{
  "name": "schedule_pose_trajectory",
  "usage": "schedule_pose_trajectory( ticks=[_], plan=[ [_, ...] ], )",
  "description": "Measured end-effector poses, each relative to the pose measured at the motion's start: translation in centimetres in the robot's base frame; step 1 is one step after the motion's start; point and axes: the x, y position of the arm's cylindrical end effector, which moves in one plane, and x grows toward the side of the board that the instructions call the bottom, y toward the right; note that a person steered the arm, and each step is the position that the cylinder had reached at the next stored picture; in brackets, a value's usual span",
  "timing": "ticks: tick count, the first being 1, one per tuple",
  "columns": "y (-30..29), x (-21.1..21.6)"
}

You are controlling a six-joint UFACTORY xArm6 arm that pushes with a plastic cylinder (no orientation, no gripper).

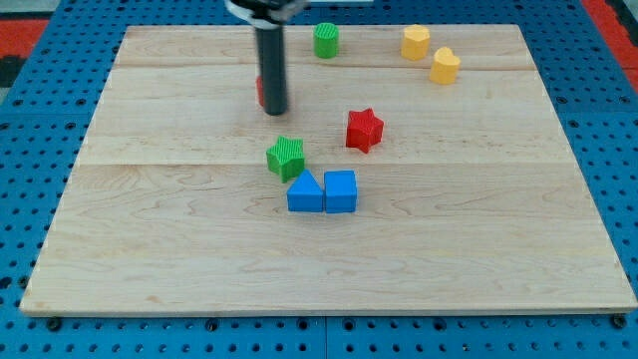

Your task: Push the red blocks close to the blue blocks

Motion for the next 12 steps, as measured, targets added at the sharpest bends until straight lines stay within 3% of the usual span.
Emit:
schedule_pose_trajectory(
  ticks=[1,2,3,4,5,6,8,10,11,12],
  plan=[
    [2.9,-1.7],
    [4.5,-6.8],
    [-2.2,-10.2],
    [2.1,-13.9],
    [8.7,-14.2],
    [8.8,-11.9],
    [1.7,-10.4],
    [-4.0,-5.4],
    [2.0,-3.3],
    [3.6,-3.0]
  ],
)
